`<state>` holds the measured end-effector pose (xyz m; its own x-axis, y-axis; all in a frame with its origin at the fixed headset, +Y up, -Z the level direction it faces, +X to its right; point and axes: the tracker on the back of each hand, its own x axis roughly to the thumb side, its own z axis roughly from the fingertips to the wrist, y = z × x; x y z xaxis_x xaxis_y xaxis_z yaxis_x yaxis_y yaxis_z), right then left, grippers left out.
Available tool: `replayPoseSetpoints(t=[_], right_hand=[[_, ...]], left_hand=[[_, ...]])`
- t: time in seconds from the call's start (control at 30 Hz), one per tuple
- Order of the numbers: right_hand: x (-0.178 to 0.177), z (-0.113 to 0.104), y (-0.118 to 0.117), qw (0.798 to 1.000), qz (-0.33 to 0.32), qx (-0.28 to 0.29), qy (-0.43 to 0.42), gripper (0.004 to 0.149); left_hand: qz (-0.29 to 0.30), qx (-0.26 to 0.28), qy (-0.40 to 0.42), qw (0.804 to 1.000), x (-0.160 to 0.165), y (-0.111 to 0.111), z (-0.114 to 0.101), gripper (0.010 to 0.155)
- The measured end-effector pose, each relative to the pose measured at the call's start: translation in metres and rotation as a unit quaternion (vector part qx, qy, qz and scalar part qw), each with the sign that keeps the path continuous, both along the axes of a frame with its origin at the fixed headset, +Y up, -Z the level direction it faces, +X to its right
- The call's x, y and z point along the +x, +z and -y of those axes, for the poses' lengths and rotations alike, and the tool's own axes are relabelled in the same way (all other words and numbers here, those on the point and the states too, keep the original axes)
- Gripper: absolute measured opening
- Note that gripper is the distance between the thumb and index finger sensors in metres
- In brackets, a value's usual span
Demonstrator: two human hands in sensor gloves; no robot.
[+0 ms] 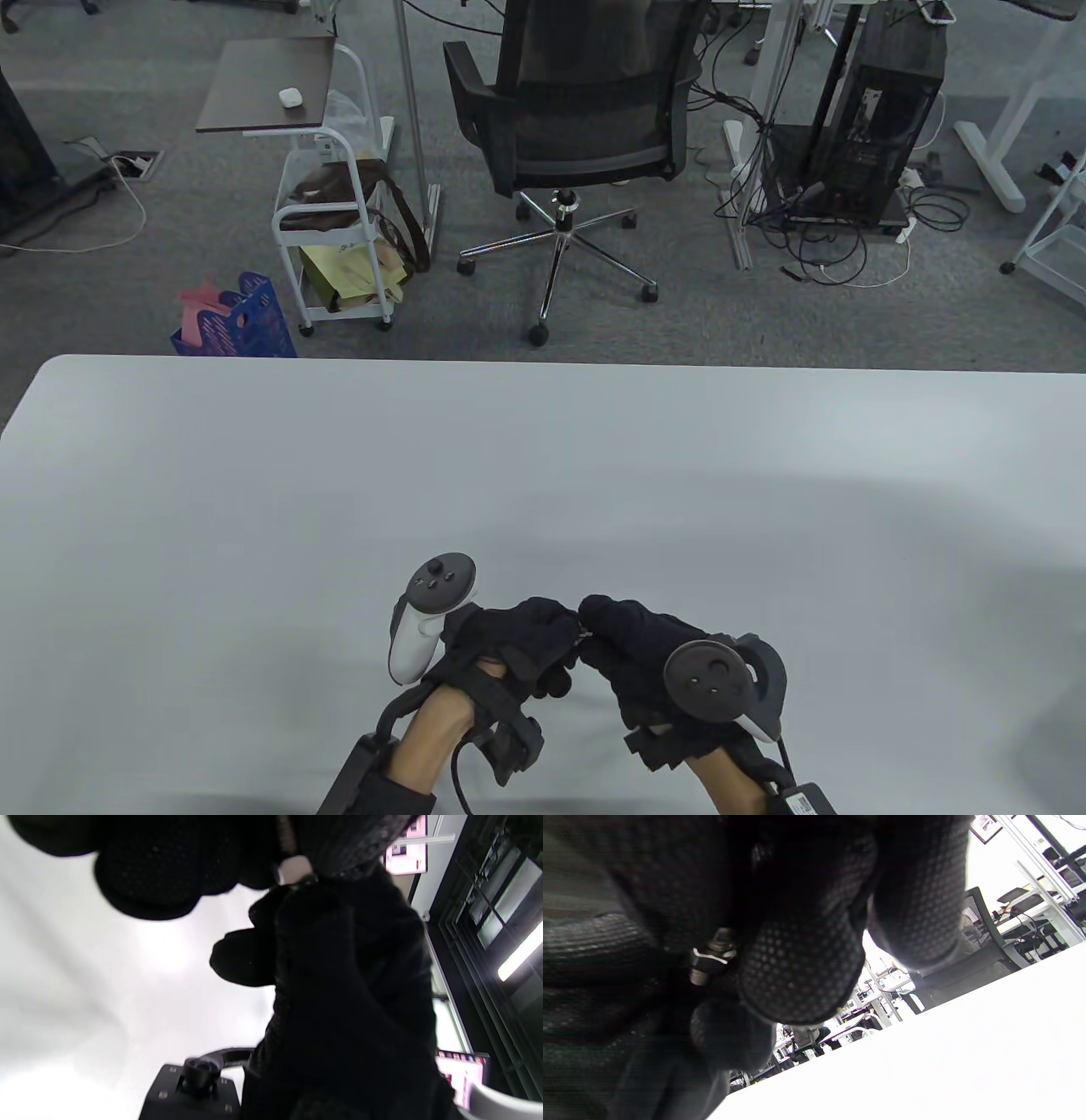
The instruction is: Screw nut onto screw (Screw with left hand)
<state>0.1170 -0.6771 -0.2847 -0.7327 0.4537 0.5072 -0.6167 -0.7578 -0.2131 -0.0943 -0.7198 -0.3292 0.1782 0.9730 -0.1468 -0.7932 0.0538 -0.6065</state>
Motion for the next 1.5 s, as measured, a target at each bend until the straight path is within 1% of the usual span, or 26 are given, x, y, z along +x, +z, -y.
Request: replayPoseSetpoints(t=[0.07, 0.13, 0.17, 0.2, 0.23, 0.27, 0.33, 0.43, 0.5, 0.57, 0.63, 0.67, 0.77, 0.83, 0.87, 0.93, 1.0, 1.07, 1.17, 1.23, 1.27, 1.4, 1.5], right_hand=[[-0.0002, -0.001, 0.0006, 1.0, 0.0, 0.001, -0.005, 0.048], [-0.0003, -0.0012, 0.0008, 1.0, -0.001, 0.002, -0.008, 0.048], [-0.0003, -0.0006, 0.0004, 1.0, -0.002, 0.001, -0.01, 0.047], [-0.0003, -0.0005, 0.0003, 1.0, -0.002, 0.0, -0.01, 0.047], [-0.0002, -0.0005, 0.0002, 1.0, -0.002, 0.0, -0.01, 0.047], [0.0003, -0.0005, -0.0004, 1.0, -0.001, -0.001, -0.01, 0.047], [0.0002, -0.0002, -0.0006, 1.0, -0.002, -0.004, -0.011, 0.047], [0.0, -0.0001, -0.0002, 1.0, -0.001, -0.003, -0.01, 0.047], [0.0003, 0.0001, 0.0001, 1.0, -0.002, -0.002, -0.011, 0.047], [0.0005, 0.0001, -0.0001, 1.0, -0.001, -0.001, -0.012, 0.047], [0.001, 0.0003, -0.0006, 1.0, -0.001, -0.002, -0.01, 0.047], [0.001, 0.0005, -0.0008, 1.0, -0.002, -0.004, -0.013, 0.047], [0.0006, 0.0008, -0.0007, 1.0, -0.001, -0.003, -0.01, 0.047], [0.0007, 0.0009, -0.0006, 1.0, -0.001, -0.003, -0.009, 0.047], [0.0007, 0.0008, -0.0003, 1.0, -0.001, -0.002, -0.01, 0.047], [0.0006, 0.0007, -0.0003, 1.0, -0.001, -0.001, -0.011, 0.047], [0.0008, 0.0009, -0.0006, 1.0, 0.0, 0.0, -0.01, 0.047], [0.0007, 0.0015, -0.001, 1.0, -0.002, -0.002, -0.008, 0.047], [0.0001, 0.0018, -0.0008, 1.0, -0.002, -0.004, -0.006, 0.047], [0.0002, 0.0019, -0.0007, 1.0, -0.002, -0.004, -0.004, 0.047], [0.0003, 0.0019, -0.0006, 1.0, -0.002, -0.004, -0.005, 0.047], [0.0008, 0.0016, -0.0009, 1.0, -0.002, -0.003, -0.006, 0.047], [0.0004, 0.0022, -0.0011, 1.0, -0.002, -0.004, -0.004, 0.047]], left_hand=[[0.013, -0.006, 0.004, 1.0, -0.0007, 0.0013, 0.0005, 0.058], [-0.011, -0.008, 0.008, 1.0, -0.0015, 0.0022, 0.0018, 0.066], [-0.035, -0.007, 0.001, 0.999, -0.0022, 0.0023, 0.0019, 0.066], [-0.041, -0.004, -0.002, 0.999, -0.0024, 0.0021, 0.0019, 0.063], [-0.039, -0.002, -0.003, 0.999, -0.0024, 0.0015, 0.002, 0.058], [-0.023, -0.009, 0.001, 1.0, -0.0021, 0.0012, 0.0015, 0.057], [-0.016, -0.008, 0.004, 1.0, -0.0013, 0.0008, 0.0009, 0.055], [-0.004, -0.012, 0.005, 1.0, -0.0016, 0.0013, 0.0023, 0.057], [-0.023, -0.01, 0.004, 1.0, -0.0023, 0.0022, 0.0029, 0.065], [-0.034, 0.0, -0.01, 0.999, -0.0029, 0.0019, 0.002, 0.063], [-0.025, 0.0, -0.005, 1.0, -0.0017, 0.0012, 0.0006, 0.056], [-0.019, -0.001, -0.007, 1.0, -0.0013, 0.0013, -0.0005, 0.055], [0.001, -0.006, 0.001, 1.0, -0.001, 0.0019, 0.0005, 0.057], [-0.014, -0.012, 0.008, 1.0, -0.0017, 0.0029, 0.0027, 0.065], [-0.023, -0.012, 0.002, 1.0, -0.0018, 0.0029, 0.0028, 0.066], [-0.023, -0.008, -0.007, 1.0, -0.0016, 0.0029, 0.0025, 0.064], [-0.027, 0.0, -0.007, 1.0, -0.0006, 0.0022, 0.0006, 0.058], [-0.019, 0.004, -0.014, 1.0, 0.0002, 0.0021, -0.0015, 0.055], [-0.006, -0.01, -0.004, 1.0, -0.0004, 0.0023, 0.0012, 0.056], [-0.016, -0.016, 0.0, 1.0, -0.0012, 0.0027, 0.0038, 0.065], [-0.025, -0.015, -0.004, 1.0, -0.0013, 0.0026, 0.0042, 0.065], [-0.018, -0.007, -0.008, 1.0, 0.0002, 0.0022, 0.0005, 0.057], [-0.002, -0.008, -0.006, 1.0, 0.001, 0.0019, 0.0004, 0.057]])
